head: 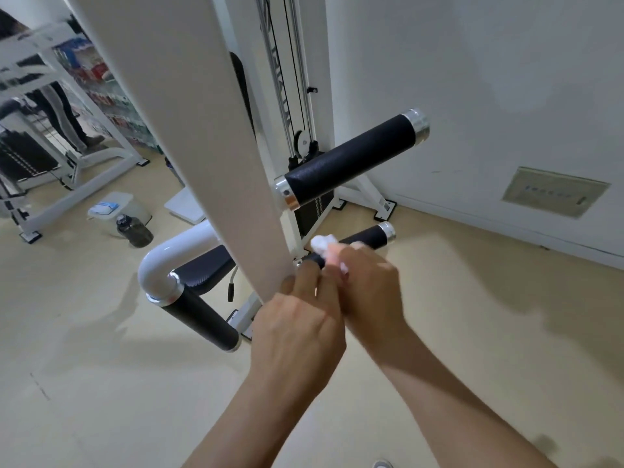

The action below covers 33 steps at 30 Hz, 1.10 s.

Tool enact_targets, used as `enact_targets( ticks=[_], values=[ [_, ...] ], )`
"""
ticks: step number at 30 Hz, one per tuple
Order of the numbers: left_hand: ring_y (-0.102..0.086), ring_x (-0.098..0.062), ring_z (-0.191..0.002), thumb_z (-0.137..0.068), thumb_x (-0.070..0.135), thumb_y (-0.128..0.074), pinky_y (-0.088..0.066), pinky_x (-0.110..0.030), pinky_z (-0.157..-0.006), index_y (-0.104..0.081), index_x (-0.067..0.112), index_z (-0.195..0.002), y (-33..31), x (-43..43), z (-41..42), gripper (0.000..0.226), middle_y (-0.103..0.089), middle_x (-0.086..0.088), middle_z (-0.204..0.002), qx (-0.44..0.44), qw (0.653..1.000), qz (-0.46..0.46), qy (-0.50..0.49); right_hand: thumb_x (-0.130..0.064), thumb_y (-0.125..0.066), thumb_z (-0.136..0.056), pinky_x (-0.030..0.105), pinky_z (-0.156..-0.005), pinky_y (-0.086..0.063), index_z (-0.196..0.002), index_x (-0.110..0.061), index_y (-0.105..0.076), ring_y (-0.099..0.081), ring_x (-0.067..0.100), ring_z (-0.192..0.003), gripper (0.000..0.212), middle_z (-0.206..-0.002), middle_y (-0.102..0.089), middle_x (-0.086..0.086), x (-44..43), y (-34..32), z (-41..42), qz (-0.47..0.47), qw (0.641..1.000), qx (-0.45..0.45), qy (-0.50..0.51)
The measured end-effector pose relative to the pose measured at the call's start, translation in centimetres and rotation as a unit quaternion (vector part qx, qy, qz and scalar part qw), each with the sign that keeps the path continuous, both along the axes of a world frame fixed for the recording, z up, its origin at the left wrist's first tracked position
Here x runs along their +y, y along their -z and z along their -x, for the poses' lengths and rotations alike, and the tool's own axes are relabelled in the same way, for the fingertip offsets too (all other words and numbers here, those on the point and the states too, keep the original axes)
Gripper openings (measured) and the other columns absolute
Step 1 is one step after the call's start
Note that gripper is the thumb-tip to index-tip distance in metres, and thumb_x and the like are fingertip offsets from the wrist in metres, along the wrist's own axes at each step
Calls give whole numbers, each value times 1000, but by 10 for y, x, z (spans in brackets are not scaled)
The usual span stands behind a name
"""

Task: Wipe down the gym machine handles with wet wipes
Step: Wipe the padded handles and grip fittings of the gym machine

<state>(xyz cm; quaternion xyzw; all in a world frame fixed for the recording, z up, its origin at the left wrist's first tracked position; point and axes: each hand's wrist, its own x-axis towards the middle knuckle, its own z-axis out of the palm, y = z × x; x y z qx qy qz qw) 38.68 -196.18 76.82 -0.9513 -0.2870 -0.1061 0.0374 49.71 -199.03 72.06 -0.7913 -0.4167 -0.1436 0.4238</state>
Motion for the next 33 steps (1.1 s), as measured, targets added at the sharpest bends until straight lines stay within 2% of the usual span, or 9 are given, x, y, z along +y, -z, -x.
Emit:
enact_targets(
  ticks=[4,6,12,15,20,24,27,30,33],
  values=[
    [-56,-28,-42,-68,5,-59,-26,-25,-36,-63,1,-115,3,-1,-1,47,-64,-20,-121,25,999,-35,-19,-17,-59,-85,22,-57,-45,-90,-7,-74,-60,22,-54,19,-67,-67,8,-9,1,-20,-7,999,41,13],
    [-52,-28,-36,-60,4,-64,-20,-24,-39,-65,-2,-114,7,0,-2,54,-67,-21,-115,28,998,-62,-7,-19,-54,-84,23,-63,-41,-94,-6,-75,-63,27,-63,26,-74,-70,12,-9,-4,-34,-48,991,95,87],
    [-63,-30,-50,-69,7,-49,-45,-30,-37,-70,4,-106,10,12,-1,42,-72,-10,-101,-5,997,-79,11,-25,-50,-88,25,-57,-45,-93,-13,-74,-60,19,-58,27,-68,-66,2,-6,-1,-7,8,999,39,-26],
    [-63,-26,-52,-58,7,-54,-38,-24,-34,-74,3,-95,4,8,-2,42,-74,-9,-93,-1,992,-120,25,-28,-45,-85,21,-64,-36,-92,-12,-74,-62,25,-70,34,-75,-69,6,-10,-5,-43,-4,990,103,95],
    [-48,-25,-40,-58,4,-61,-20,-21,-40,-69,6,-87,5,4,-8,31,-65,-5,-81,-1,998,-67,-12,-14,-58,-86,26,-53,-48,-94,-9,-73,-59,21,-56,18,-68,-66,6,-19,-7,-13,17,1000,4,-21],
    [-34,-22,-37,-57,6,-67,-19,-21,-41,-66,6,-85,6,1,-11,28,-60,-6,-77,7,998,-48,-27,-19,-53,-91,22,-75,-43,-105,-14,-73,-65,22,-77,26,-85,-72,7,-22,-11,-45,-10,993,91,76],
    [-38,-23,-36,-56,7,-72,-16,-20,-41,-66,7,-81,2,-1,-12,26,-58,-4,-73,0,999,-31,-35,-19,-50,-92,24,-55,-44,-107,-17,-73,-54,17,-54,28,-66,-63,1,-26,-2,-20,25,999,-9,-35],
    [-27,-20,-38,-55,6,-69,-16,-20,-42,-66,7,-86,3,-1,-13,31,-58,-4,-75,1,998,-28,-52,-14,-59,-87,28,-49,-42,-98,-10,-74,-50,20,-48,19,-60,-58,4,-38,1,-41,15,1000,-8,-14],
    [-35,-20,-54,-80,17,-55,-28,-26,-44,-54,10,-113,3,-4,-19,34,-57,-2,-98,27,997,-7,-71,-17,-57,-86,31,-53,-50,-98,-7,-73,-58,27,-56,22,-67,-63,8,-35,-4,-58,13,999,12,37]
  ],
)
